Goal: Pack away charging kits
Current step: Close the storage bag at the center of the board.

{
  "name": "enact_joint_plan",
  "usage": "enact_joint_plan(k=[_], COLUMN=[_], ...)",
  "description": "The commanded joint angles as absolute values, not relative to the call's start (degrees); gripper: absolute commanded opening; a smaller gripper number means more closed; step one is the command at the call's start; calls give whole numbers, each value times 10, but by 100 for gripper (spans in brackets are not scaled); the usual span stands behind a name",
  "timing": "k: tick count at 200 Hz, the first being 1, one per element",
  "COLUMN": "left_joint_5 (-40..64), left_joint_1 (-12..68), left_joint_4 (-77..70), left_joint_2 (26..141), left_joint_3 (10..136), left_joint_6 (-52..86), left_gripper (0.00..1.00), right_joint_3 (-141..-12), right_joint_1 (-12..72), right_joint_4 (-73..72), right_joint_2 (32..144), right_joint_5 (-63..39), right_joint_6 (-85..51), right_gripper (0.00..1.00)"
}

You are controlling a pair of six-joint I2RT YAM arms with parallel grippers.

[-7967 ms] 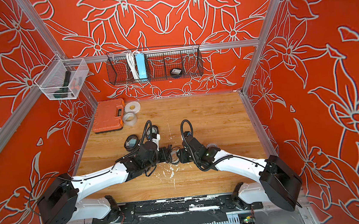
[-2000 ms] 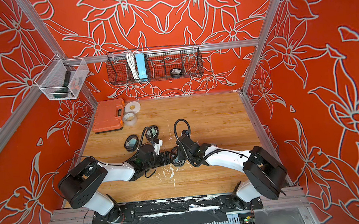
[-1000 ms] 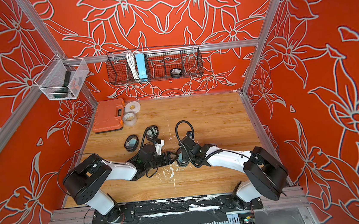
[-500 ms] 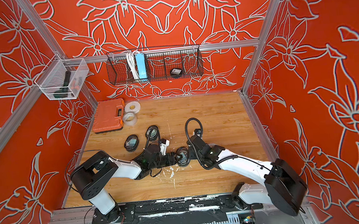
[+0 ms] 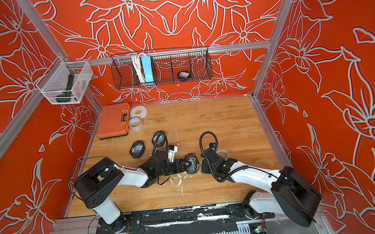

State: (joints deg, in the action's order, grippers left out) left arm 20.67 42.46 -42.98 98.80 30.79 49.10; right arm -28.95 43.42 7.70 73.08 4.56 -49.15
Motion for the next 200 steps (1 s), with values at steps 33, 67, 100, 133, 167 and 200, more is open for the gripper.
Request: enact_joint_plan(k=[33, 67, 100, 133, 167, 200], left_joint_5=[220, 223, 224, 222, 220, 220], left_joint_1=[429, 429, 429, 430, 430, 430], left_joint_4=[-446, -449, -450, -451, -451, -452], left_joint_2=[999, 998, 998, 997, 994, 988], left_joint_3=[320, 320, 320, 318, 313, 309], left_joint_6=[490, 490, 491, 492, 493, 494], left_gripper=[63, 63, 63, 62, 63, 63], right_joint_3=[-327, -328, -334, -345, -331, -318], right_joint_1=[435, 438, 451, 464, 458, 455], right_joint_4=[11, 15, 18, 55, 98, 103], right_joint_2=[789, 784, 791, 798, 742, 700], right_joint_5=[-10, -4, -2, 37, 96, 91], right_joint_6=[-486, -483, -483, -489, -492, -490], right_gripper=[0, 0, 0, 0, 0, 1])
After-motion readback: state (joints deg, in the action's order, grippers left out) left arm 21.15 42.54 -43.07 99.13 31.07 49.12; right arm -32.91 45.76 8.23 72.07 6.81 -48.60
